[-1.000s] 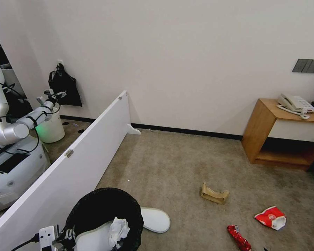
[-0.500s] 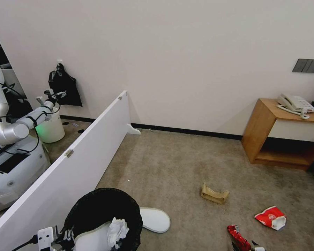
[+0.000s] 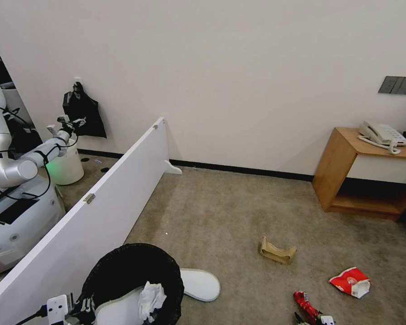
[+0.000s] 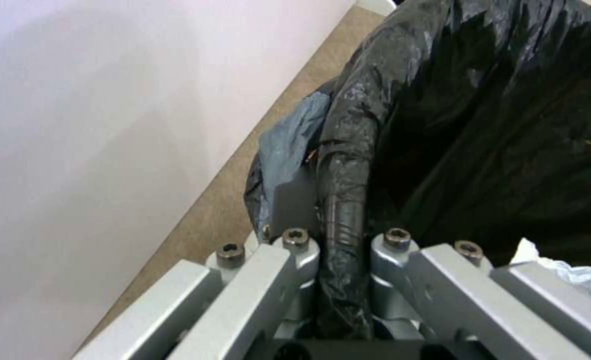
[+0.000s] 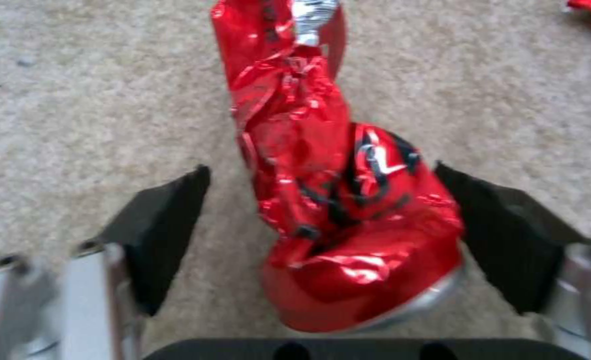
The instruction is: Pick up the trash bin, then pick up the garbage from the floor and place it into the trash bin.
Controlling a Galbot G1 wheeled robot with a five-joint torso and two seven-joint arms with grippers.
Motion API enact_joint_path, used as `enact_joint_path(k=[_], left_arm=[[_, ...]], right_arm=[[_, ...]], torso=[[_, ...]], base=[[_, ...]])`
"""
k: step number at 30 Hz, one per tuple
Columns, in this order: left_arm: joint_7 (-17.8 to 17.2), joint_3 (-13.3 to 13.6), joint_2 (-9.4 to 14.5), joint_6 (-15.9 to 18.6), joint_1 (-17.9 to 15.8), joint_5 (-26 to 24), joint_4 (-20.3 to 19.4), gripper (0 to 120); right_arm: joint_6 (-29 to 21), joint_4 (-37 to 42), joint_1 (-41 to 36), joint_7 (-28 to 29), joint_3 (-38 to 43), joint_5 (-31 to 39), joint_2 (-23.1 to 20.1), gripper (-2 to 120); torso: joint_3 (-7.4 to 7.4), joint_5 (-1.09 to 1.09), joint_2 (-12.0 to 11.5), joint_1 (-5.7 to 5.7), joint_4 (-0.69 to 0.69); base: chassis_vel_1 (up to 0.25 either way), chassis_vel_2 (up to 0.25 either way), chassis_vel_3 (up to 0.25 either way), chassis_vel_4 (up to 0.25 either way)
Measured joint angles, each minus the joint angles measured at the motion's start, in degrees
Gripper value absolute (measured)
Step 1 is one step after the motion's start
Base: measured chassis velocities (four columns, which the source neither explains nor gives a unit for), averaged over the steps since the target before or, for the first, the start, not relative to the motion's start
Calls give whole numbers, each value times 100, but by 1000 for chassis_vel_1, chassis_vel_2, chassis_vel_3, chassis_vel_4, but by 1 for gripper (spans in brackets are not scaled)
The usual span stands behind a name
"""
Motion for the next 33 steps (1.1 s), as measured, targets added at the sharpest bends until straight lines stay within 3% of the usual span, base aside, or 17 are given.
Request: enact_joint_path(k=[5,10,22,33], left_arm=[[4,15,2,-11,14,4,-13,4],[5,16,19,-14,14,4,-27,4],[-11,21,63,-7,2,-21,-31,4],[-11,67,83,22,-14,-34,-8,4]], right_arm=[[-11,104,-76,1,46,41,-19,60],[-32,231,-144,-3,64,59,-23,50],[-82,691,-354,-12,95,127,-13,50],[231,2738,-1149,-249,52,901,-278,50]], torso=[[0,0,0,0,0],[0,0,0,0,0],[0,1,0,0,0],[-1,0,0,0,0]], base=[[0,0,0,0],[0,0,0,0],[0,0,0,0],[0,0,0,0]])
